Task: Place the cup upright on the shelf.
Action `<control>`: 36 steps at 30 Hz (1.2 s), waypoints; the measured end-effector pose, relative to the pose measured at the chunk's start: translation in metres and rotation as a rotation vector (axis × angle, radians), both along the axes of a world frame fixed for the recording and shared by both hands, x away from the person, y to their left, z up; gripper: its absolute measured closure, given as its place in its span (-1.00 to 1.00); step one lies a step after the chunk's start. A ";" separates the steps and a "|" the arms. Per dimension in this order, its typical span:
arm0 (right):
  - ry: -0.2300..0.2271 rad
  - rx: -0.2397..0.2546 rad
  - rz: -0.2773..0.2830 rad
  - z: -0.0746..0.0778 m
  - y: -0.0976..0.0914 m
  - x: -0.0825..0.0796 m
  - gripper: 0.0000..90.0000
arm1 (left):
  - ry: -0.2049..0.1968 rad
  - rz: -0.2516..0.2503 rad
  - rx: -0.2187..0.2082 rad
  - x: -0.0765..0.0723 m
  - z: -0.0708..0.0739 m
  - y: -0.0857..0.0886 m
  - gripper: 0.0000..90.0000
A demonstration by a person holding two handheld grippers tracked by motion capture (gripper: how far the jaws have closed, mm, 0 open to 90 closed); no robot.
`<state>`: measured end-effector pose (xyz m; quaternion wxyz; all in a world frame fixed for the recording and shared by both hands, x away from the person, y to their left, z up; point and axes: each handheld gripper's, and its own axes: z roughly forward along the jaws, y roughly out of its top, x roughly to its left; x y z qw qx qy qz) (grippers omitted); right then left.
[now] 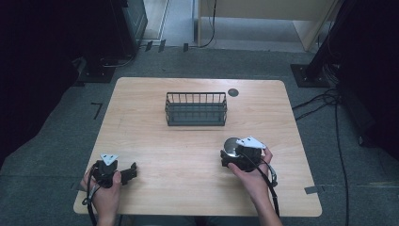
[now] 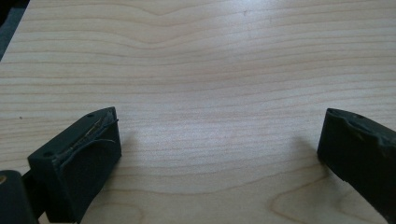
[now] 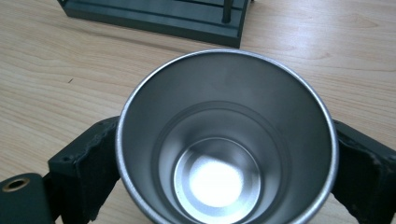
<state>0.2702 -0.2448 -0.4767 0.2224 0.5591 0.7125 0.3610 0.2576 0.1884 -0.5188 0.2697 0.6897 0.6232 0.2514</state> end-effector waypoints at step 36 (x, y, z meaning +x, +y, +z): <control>-0.023 -0.043 0.003 0.005 0.006 0.004 -0.67 | 0.000 -0.001 0.001 0.000 0.000 0.000 -1.00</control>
